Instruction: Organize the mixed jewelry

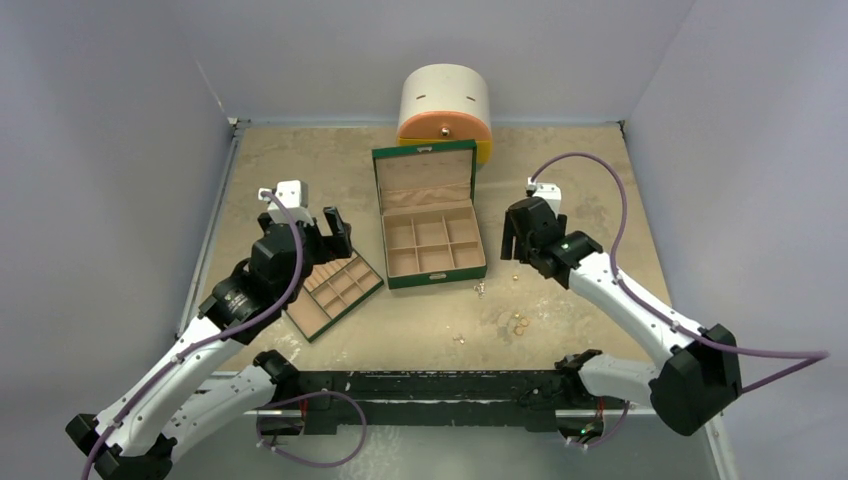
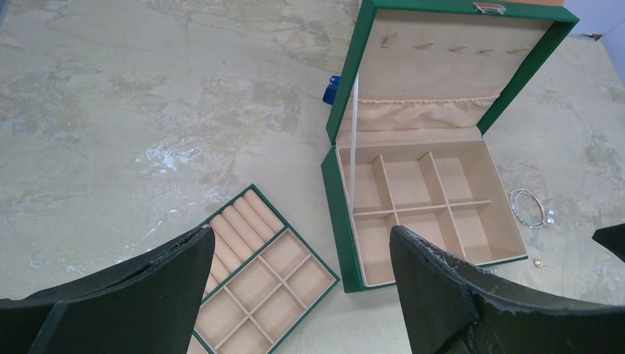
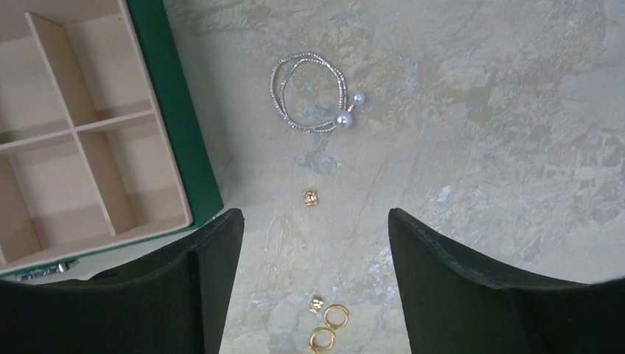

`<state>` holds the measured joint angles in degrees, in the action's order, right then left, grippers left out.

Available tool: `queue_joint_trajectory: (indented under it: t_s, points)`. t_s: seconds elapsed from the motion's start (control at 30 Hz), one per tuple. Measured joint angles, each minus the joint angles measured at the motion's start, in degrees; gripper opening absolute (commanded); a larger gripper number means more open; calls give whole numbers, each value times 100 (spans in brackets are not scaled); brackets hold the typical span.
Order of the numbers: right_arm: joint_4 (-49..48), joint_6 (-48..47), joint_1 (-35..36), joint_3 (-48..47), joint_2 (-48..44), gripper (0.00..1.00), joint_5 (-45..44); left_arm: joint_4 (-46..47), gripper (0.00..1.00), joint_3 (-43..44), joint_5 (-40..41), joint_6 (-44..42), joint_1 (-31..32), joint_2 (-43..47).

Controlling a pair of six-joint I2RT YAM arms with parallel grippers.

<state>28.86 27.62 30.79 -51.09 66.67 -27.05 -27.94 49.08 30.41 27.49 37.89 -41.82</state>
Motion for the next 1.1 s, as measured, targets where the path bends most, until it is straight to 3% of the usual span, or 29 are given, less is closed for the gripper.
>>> queue_joint_trajectory:
  t_s: [0.67, 1.1]
  points:
    - [-1021, 243, -1064, 234, 1436, 47, 570, 0, 88, 0, 0, 0, 0, 94]
    - [-1523, 492, -1397, 243, 2009, 38, 881, 0, 88, 0, 0, 0, 0, 94]
